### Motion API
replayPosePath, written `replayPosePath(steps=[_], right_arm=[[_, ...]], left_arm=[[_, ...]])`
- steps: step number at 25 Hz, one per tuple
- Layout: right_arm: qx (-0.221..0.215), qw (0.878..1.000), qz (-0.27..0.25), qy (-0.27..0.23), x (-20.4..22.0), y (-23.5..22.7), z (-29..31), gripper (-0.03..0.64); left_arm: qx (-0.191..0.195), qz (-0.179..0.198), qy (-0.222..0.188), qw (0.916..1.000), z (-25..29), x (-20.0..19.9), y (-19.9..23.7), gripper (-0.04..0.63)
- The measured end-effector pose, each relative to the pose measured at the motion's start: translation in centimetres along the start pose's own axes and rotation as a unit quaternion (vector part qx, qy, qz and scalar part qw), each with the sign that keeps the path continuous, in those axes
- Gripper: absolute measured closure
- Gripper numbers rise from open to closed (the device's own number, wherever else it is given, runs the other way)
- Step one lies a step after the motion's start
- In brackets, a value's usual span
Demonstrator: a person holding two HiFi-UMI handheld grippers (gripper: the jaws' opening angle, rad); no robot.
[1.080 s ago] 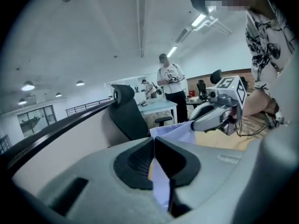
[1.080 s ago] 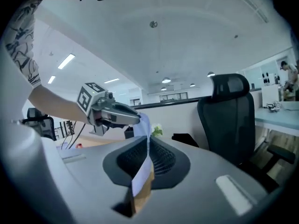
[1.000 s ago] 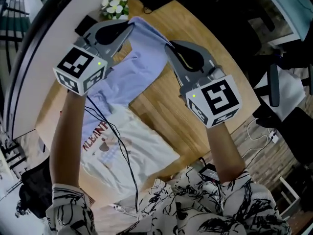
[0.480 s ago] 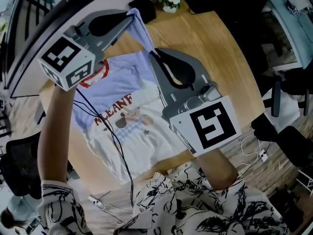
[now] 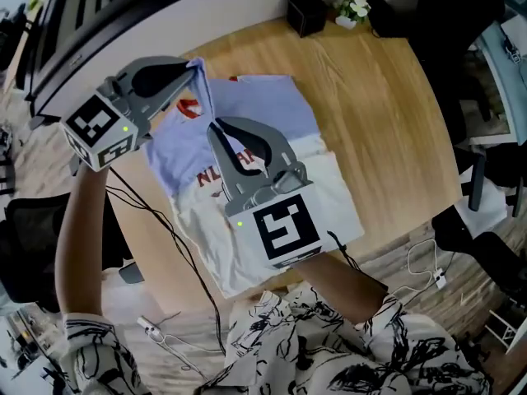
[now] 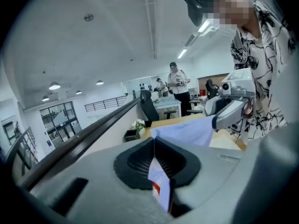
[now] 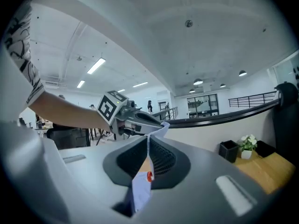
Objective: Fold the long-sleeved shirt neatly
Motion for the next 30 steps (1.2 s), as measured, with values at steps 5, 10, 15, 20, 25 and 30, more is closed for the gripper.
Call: replayPosePath(steps=[5, 10, 15, 20, 25, 30], right_arm=[[-0.007, 0.999, 0.006, 0.044, 5.7, 3.6, 5.3, 0.592], [-0.008, 0.994, -0.022, 0.108, 11.1, 6.4, 9.7, 0.592], [-0.032, 0.981, -0.077, 0.173, 16.5, 9.3, 13.7, 0.592], [-0.052, 0.962, -0.137, 0.229, 21.4, 11.9, 17.0, 0.591], [-0.098, 0.936, -0.182, 0.285, 25.6, 14.3, 18.7, 0.577], [-0.138, 0.936, -0.148, 0.288, 26.2, 15.6, 18.4, 0.429]], left_arm=[[0.002, -0.029, 0.054, 0.9981, -3.6, 8.9, 0.9, 0.578], [0.031, -0.033, 0.097, 0.9942, -4.9, 17.9, 0.4, 0.577], [0.060, -0.044, 0.110, 0.9911, -5.3, 25.1, 0.1, 0.577], [0.094, -0.021, 0.142, 0.9852, -6.5, 29.9, 0.6, 0.545], [0.083, -0.030, 0.171, 0.9813, -9.5, 32.8, 1.5, 0.538], [0.039, -0.067, 0.163, 0.9835, -12.2, 33.4, 1.7, 0.530]])
Point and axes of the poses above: the fingertips, and each gripper's own axes: z forward along the fingers, y to its left, x out of its underside, the point moved 7 cm from there along -z, backward along the fingers, and after that the axes turned 10 degrees about -x, right-handed, at the moved point
